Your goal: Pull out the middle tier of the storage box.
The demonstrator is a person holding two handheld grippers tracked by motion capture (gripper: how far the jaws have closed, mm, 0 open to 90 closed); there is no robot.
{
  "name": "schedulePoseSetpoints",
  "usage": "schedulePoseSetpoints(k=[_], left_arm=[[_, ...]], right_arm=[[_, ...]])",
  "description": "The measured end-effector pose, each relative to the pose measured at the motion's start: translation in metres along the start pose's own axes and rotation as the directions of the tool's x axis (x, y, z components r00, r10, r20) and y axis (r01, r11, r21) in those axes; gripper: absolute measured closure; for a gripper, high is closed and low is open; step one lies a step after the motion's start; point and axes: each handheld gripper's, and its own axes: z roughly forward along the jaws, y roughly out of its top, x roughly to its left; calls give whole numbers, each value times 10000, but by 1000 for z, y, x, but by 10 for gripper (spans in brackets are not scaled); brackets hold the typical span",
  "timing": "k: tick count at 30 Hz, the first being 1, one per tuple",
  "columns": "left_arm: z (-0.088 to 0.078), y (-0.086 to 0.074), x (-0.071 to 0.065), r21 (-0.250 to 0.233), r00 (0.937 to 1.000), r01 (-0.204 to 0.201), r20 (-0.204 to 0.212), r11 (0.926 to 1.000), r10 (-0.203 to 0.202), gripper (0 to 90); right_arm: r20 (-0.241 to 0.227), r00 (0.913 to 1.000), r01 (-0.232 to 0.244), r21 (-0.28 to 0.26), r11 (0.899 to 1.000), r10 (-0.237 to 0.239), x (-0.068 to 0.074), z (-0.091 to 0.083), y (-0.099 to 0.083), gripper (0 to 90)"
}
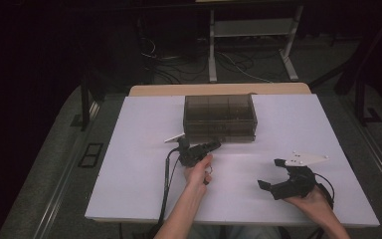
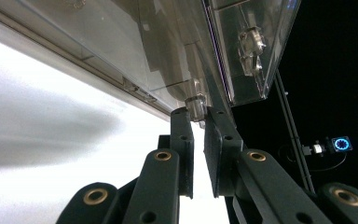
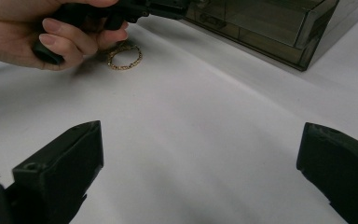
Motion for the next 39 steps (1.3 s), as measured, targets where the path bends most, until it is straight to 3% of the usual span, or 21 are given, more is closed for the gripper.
schedulePoseSetpoints(k=[11,14,16,19,25,35,37,39], left_arm=[[-1,0,2,48,9999,54,129,10000,-55,810],[-2,0,2,120,9996,-18,267,9999,15,767],[-2,-1,1,210,9994,-166,304,9996,160,651],[-4,-2,-2,338,9981,-417,468,9986,401,621],[-7,-4,-10,638,9919,-1249,328,9901,1230,603],[-12,-1,-25,924,9687,-2482,178,9643,2476,557],[-13,-1,-28,970,9619,-2727,101,9572,2730,557],[-14,1,-32,1110,9478,-3161,-73,9422,3188,543]], right_arm=[[-4,10000,4,34,10000,-4,0,0,0,0],[-11,10000,21,41,10000,-21,0,0,0,0],[-4,10000,28,40,10000,-28,0,0,0,0],[8,10000,7,33,10000,-7,0,0,0,0],[15,10000,31,34,10000,-31,0,0,0,0],[46,10000,3,29,10000,-3,0,0,0,0],[44,10000,11,38,10000,-12,0,0,0,0],[45,10000,5,38,10000,-6,0,0,0,0]])
